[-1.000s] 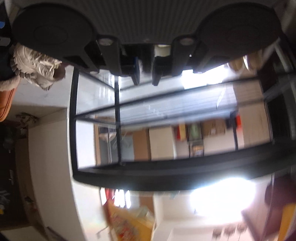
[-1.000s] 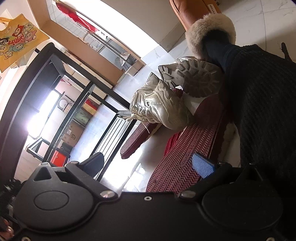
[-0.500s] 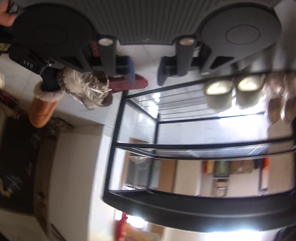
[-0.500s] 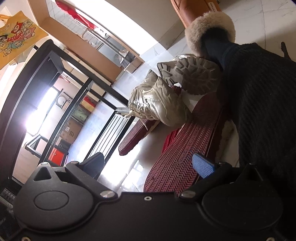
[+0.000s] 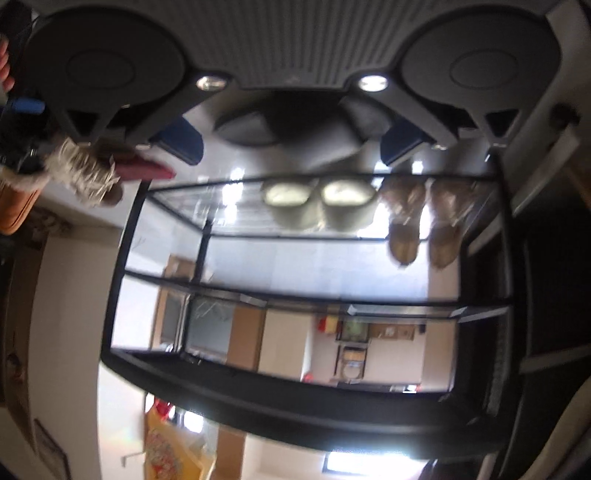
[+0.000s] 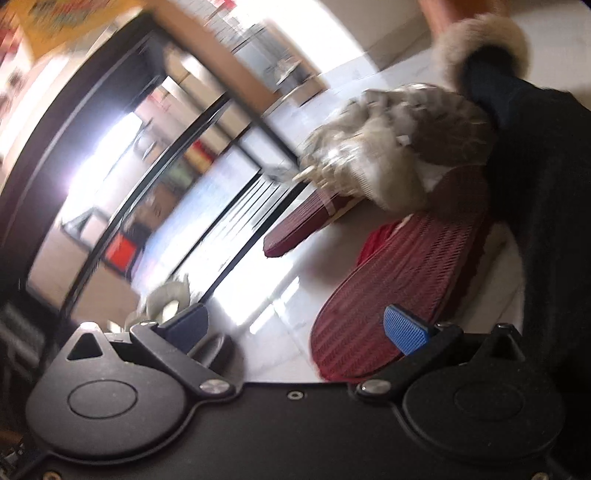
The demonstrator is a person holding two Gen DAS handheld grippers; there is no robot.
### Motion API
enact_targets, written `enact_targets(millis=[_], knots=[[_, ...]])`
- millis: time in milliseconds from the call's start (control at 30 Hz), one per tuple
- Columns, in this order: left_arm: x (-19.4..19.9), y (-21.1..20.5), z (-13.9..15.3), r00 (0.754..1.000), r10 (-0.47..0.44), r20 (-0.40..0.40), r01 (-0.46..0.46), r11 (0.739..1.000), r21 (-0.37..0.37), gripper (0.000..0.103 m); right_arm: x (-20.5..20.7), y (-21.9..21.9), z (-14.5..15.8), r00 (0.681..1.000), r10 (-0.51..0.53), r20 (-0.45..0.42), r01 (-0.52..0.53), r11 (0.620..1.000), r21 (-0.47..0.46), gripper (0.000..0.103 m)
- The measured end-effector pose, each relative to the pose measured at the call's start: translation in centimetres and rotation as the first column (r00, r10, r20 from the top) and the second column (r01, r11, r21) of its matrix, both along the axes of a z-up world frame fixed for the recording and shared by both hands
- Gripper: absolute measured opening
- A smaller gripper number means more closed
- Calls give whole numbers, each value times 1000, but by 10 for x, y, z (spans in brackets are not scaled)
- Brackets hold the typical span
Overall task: Organize scattered shoes
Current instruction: 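Carry the second black slide with the left tool and release it before the rack, then grasp the second black slide with the right tool and lift it toward the rack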
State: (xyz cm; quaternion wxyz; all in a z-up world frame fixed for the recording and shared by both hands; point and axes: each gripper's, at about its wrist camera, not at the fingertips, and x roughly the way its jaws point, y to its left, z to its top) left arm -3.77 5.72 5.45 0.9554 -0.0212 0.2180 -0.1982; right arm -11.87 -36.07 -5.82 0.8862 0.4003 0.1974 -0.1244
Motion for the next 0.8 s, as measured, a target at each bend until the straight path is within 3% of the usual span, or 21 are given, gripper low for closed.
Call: enact_targets(millis=[100,200,400,800], knots=[[-2,13,-19,999,28,-34,-28,1000,-5,102,14,29,14,995,104,-4,-104,988,-110,103],[-1,26,-36,995,62,-72,-64,998,-28,102,30,60,29,978,210,-14,-208,952,-226,103],[-6,46,-69,983,113,-144,-124,990,-71,102,68,126,58,915,396,-74,-388,817,-428,103],[18,70,-91,948,186,-260,-222,968,-119,102,190,232,72,809,532,-249,-581,662,-473,103]])
